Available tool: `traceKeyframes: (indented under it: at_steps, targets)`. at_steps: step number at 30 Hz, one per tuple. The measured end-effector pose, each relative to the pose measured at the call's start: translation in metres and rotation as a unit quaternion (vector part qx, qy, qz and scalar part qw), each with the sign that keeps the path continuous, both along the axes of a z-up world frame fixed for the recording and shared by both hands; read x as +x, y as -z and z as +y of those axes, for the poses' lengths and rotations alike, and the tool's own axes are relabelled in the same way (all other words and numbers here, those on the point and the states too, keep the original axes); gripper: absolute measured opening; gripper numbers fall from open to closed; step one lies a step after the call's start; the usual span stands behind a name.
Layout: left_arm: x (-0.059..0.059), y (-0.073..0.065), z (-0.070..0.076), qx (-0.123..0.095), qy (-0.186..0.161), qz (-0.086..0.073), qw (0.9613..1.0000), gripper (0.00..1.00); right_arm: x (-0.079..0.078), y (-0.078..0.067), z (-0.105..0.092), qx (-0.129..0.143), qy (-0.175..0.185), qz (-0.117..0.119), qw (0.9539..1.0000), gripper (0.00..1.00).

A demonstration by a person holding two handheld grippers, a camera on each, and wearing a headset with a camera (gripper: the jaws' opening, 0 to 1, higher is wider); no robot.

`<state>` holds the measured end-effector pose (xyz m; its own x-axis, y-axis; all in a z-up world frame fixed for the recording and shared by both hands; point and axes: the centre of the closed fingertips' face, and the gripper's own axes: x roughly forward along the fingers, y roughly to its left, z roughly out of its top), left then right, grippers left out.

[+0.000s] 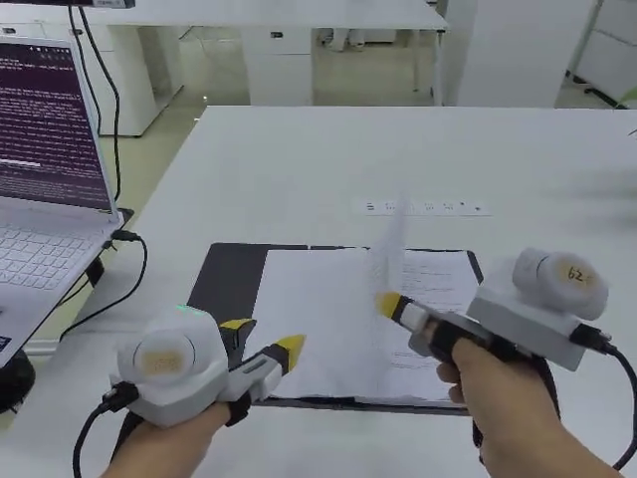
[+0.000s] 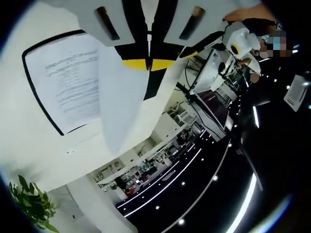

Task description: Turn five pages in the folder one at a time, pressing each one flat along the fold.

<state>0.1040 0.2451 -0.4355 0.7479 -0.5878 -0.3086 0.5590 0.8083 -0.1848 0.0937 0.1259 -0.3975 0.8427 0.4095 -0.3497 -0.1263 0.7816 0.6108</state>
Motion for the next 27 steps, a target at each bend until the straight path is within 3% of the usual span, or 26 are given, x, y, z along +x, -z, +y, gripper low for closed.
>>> traceKeyframes:
  at_steps: [5,11,20,27]
  targets:
    - [0.0,-0.001,0.027,-0.005,-0.025,0.003,0.9997,0.38,0.008,0.004,0.034,-0.017,-0.037,0.004,0.9992,0.0]
    - [-0.003,0.0,0.049,-0.011,-0.046,0.004,0.9989,0.37,0.016,0.017,0.066,-0.043,-0.07,0.013,0.9965,0.0]
    - [-0.014,0.009,0.077,-0.018,-0.075,0.016,0.9969,0.37,0.022,0.052,0.102,-0.079,-0.107,0.045,0.9901,0.0]
    - [-0.023,0.014,0.087,-0.023,-0.09,0.025,0.9954,0.36,0.021,0.089,0.126,-0.116,-0.139,0.074,0.9808,0.0]
